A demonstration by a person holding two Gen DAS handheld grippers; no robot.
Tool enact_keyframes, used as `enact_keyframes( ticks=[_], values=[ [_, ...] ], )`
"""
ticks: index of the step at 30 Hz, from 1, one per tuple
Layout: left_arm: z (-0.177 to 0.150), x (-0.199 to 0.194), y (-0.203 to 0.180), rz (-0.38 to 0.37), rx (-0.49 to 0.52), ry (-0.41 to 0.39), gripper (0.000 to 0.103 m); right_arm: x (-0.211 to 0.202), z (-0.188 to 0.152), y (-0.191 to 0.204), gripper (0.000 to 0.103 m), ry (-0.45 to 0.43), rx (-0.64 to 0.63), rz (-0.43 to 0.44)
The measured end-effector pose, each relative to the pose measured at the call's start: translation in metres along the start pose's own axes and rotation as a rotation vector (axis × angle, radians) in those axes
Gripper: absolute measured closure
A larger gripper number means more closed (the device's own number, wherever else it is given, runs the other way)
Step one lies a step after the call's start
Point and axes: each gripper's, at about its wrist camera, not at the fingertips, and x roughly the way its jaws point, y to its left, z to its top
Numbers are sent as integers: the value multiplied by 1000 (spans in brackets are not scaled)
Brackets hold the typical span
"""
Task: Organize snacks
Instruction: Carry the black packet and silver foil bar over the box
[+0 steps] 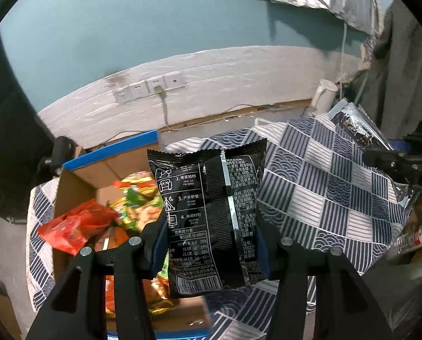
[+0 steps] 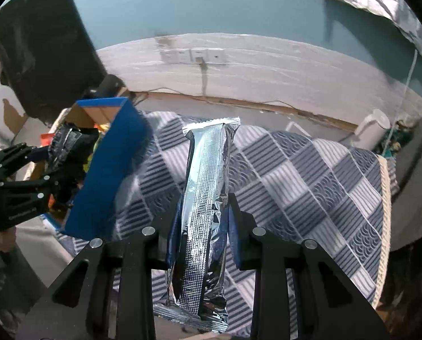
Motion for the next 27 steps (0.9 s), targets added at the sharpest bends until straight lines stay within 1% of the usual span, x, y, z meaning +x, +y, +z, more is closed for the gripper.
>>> enact_keyframes(
  ticks=[10,17,27],
  values=[
    [-18,-17,70,52,-107,-9,50,20,34,68,75,11,-67,72],
    [-33,-20,116,77,-197,0,50,39,53,116,75,30,-110,111],
    [-57,-14,159,121,-256,28,50,77,70,174,75,78,-171,142]
  ],
)
